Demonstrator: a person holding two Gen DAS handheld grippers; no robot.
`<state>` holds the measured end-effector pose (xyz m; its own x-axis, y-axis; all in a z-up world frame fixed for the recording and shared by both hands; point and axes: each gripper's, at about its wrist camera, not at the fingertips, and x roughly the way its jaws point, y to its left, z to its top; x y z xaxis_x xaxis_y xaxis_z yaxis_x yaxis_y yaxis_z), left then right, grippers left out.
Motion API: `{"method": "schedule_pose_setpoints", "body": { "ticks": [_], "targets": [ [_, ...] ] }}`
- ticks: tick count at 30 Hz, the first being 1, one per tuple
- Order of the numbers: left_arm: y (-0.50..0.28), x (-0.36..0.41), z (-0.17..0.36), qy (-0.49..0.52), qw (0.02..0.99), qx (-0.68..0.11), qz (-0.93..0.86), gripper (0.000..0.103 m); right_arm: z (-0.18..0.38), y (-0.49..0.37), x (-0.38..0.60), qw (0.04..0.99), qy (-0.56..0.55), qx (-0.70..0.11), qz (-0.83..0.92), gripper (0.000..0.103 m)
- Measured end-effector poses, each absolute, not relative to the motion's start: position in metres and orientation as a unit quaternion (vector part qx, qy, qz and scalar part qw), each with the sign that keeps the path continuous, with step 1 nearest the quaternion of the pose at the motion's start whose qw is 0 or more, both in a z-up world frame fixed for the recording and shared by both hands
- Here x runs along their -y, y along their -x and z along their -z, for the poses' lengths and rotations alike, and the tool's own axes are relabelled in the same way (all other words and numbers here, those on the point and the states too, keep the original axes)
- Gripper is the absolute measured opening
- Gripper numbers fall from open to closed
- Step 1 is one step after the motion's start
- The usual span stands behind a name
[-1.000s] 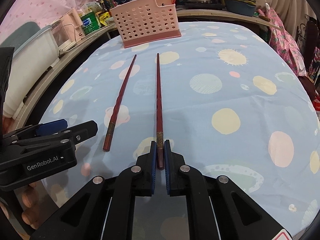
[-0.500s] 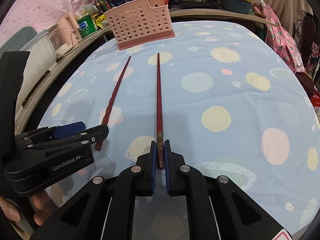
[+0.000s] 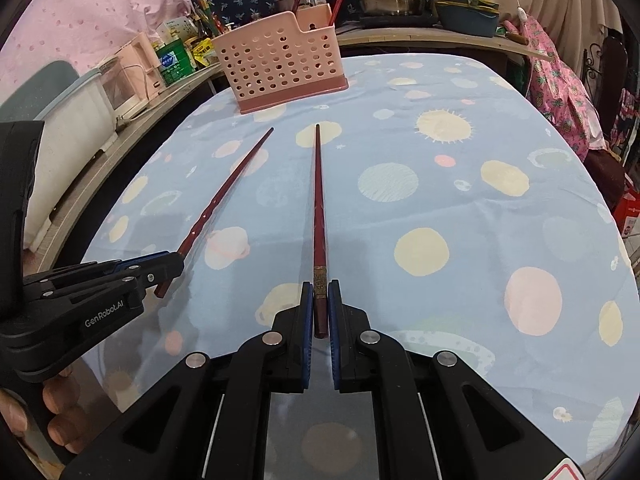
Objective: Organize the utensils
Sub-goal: 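Lift the red chopstick with the right tool and carry it over the pink basket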
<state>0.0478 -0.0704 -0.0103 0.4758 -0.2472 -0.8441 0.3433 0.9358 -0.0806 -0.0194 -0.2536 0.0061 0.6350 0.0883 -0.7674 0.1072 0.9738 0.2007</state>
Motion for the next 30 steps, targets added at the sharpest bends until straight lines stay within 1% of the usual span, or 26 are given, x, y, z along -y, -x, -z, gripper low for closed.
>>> {"method": "schedule_pose_setpoints", "body": {
  "ticks": [17,30],
  "targets": [
    [-0.059,0.037,-0.062,-0.016,0.893,-0.424,0.148,0.007,-0.096,0.015,0.276,0.937,-0.124,-0.326,0.014,0.007],
    [-0.096,0.012,-0.133,0.016,0.927,-0.353,0.128,0.007,-0.155,-0.014,0.306,0.956,-0.141,-0.257,0.025,0.007]
  ]
}}
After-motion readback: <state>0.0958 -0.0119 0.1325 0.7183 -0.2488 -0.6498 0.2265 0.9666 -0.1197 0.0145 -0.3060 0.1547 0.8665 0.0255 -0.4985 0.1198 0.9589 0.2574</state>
